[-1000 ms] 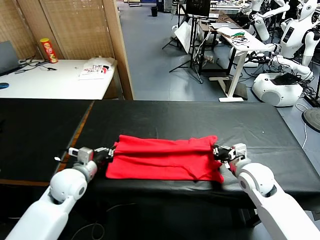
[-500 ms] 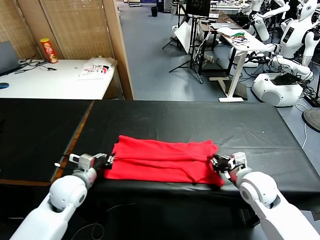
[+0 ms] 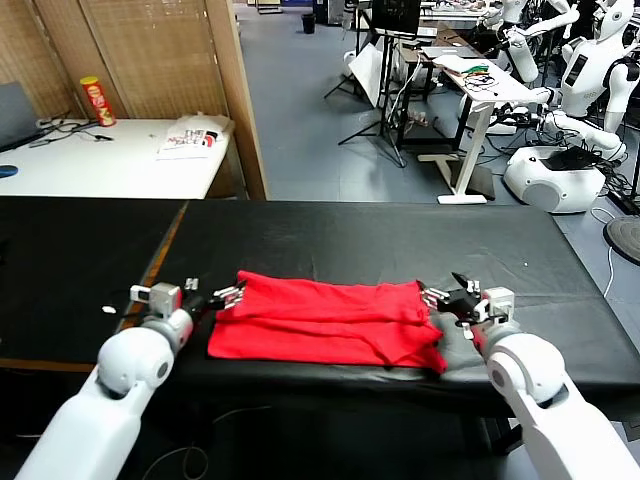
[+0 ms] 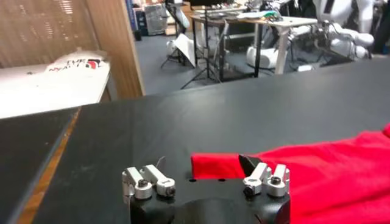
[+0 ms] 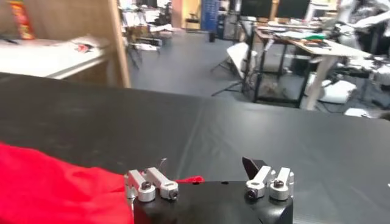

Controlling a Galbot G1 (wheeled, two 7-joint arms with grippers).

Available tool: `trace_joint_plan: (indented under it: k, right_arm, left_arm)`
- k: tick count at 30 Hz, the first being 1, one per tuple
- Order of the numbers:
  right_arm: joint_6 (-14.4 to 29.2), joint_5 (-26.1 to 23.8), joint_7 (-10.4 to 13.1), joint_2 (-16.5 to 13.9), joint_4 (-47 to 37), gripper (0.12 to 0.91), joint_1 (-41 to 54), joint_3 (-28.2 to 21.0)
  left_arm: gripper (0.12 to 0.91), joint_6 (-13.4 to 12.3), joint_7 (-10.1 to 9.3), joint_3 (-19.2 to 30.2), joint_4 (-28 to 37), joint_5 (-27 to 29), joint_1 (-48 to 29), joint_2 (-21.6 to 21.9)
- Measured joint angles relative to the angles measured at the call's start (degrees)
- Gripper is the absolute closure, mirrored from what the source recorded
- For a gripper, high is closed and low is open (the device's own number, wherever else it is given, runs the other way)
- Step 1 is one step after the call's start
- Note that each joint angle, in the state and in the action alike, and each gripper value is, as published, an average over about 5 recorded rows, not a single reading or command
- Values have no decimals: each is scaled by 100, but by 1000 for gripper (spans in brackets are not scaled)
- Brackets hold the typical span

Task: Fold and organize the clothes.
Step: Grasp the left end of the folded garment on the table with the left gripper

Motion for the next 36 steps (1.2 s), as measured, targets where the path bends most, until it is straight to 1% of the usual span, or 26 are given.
trace_joint_plan:
  k: [5, 7, 8, 9, 11, 12, 14, 15, 16, 18, 19, 21, 22, 23, 25, 28, 30, 31, 33, 34, 35, 36]
  right_arm:
    - [43, -118, -53, 236, -295, 229, 82, -36]
    - [62, -180, -92, 305, -376, 258, 99, -52]
    - [73, -208, -110, 338, -410, 289, 104, -59]
    - [85, -237, -126, 370, -441, 337, 106, -65]
    - [122, -289, -141, 438, -494, 433, 104, -75]
    - [145, -318, -144, 469, -515, 499, 100, -78]
    - [213, -397, -135, 531, -546, 599, 77, -85]
    - [252, -443, -119, 562, -555, 665, 61, -89]
    - [294, -493, -91, 593, -559, 715, 41, -91]
    - [377, -579, -15, 656, -554, 814, -6, -90]
    - [417, -615, 26, 688, -545, 848, -32, -85]
    - [479, -659, 87, 743, -523, 873, -83, -74]
    - [503, -672, 104, 766, -511, 870, -105, -69]
    - [520, -678, 106, 782, -501, 868, -122, -63]
    - [539, -677, 70, 795, -482, 869, -144, -51]
    - [549, -668, -40, 776, -433, 873, -180, -25]
    - [549, -665, -101, 752, -385, 856, -210, -2]
    - [546, -665, -124, 737, -357, 831, -227, 13]
    - [534, -666, -156, 692, -279, 747, -276, 56]
    - [528, -666, -167, 662, -231, 697, -305, 82]
    - [522, -667, -177, 629, -173, 630, -338, 111]
    - [519, -667, -185, 593, -108, 580, -373, 141]
  left_arm:
    - [232, -12, 14, 53, 426, -61, -238, -315]
    - [232, -30, 26, 61, 577, -84, -298, -413]
    - [238, -38, 30, 63, 644, -104, -319, -452]
    - [243, -47, 34, 64, 708, -122, -334, -482]
    - [285, -67, 36, 66, 817, -104, -349, -523]
    - [323, -83, 37, 67, 863, -61, -352, -536]
    - [421, -140, 35, 71, 944, 100, -354, -554]
    - [471, -182, 35, 75, 978, 207, -351, -562]
    - [538, -237, 35, 79, 1010, 330, -345, -570]
    - [639, -370, 34, 87, 1063, 598, -321, -593]
    - [706, -435, 32, 90, 1078, 729, -305, -606]
    - [804, -544, 21, 92, 1086, 966, -267, -639]
    - [850, -586, 14, 93, 1080, 1068, -250, -658]
    - [878, -620, 6, 93, 1070, 1156, -234, -679]
    - [904, -668, -10, 92, 1049, 1280, -215, -720]
    - [905, -693, -17, 83, 1010, 1360, -208, -769]
    - [905, -681, -4, 72, 974, 1375, -198, -783]
    - [905, -675, 5, 68, 952, 1378, -187, -784]
    - [904, -663, 15, 53, 899, 1386, -158, -780]
    - [889, -660, 17, 43, 870, 1400, -145, -776]
    - [874, -661, 18, 32, 844, 1427, -135, -770]
    - [842, -662, 18, 18, 821, 1458, -130, -760]
